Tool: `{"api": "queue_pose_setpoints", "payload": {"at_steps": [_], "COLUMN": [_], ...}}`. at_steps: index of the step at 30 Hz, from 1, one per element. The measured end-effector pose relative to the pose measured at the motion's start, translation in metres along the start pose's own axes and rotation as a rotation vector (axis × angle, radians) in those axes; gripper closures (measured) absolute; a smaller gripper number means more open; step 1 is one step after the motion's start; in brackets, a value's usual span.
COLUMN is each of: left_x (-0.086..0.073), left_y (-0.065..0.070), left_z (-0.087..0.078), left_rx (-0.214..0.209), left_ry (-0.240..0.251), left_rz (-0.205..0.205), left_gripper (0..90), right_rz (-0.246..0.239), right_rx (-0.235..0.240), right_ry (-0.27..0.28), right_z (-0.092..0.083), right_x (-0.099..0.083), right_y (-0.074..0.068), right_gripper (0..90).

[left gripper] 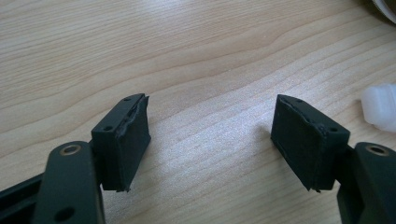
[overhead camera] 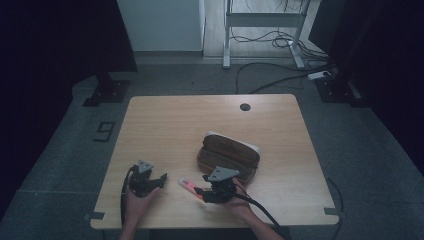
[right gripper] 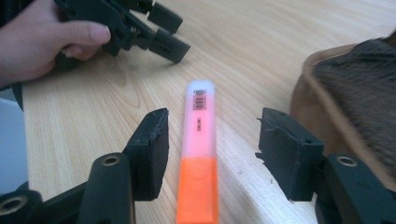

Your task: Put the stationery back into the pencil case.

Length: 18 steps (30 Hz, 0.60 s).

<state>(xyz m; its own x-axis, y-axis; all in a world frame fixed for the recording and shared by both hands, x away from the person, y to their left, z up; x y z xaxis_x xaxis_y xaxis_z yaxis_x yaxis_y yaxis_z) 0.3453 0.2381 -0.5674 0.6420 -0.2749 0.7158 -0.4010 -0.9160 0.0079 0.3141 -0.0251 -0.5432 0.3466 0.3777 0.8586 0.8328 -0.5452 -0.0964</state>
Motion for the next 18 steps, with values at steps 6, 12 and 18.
{"api": "queue_pose_setpoints", "payload": {"at_steps": [6,12,18], "left_x": [0.0,0.0,0.0], "left_y": [0.0,0.0,0.0], "left_z": [0.0,0.0,0.0], "left_rx": [0.0,0.0,0.0], "left_ry": [-0.002,-0.001,0.0], "left_rz": [0.003,0.002,0.0], "left_gripper": [27.5,27.5,27.5], "right_rz": [-0.035,-0.042,-0.038], "right_rx": [0.002,-0.015,-0.033], "right_ry": [-0.05,-0.092,-0.115], "right_z": [0.019,0.029,0.029], "right_x": [-0.002,-0.007,-0.009], "right_y": [-0.011,-0.013,-0.01], "right_gripper": [45.6,49.7,53.0]}}
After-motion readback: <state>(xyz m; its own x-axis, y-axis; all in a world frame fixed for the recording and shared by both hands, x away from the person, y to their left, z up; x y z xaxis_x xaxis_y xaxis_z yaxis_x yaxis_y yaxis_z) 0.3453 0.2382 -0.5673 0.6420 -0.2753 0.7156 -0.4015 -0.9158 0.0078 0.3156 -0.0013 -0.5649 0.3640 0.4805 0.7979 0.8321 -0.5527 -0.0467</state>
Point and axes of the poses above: each handheld gripper's, and its own axes: z roughly forward along the jaws, x roughly out of its top, y roughly to its right, the point moved 3 cm from there along z, roughly forward along the jaws, and after that the axes turned 1 degree about y, right-handed, at the moved point
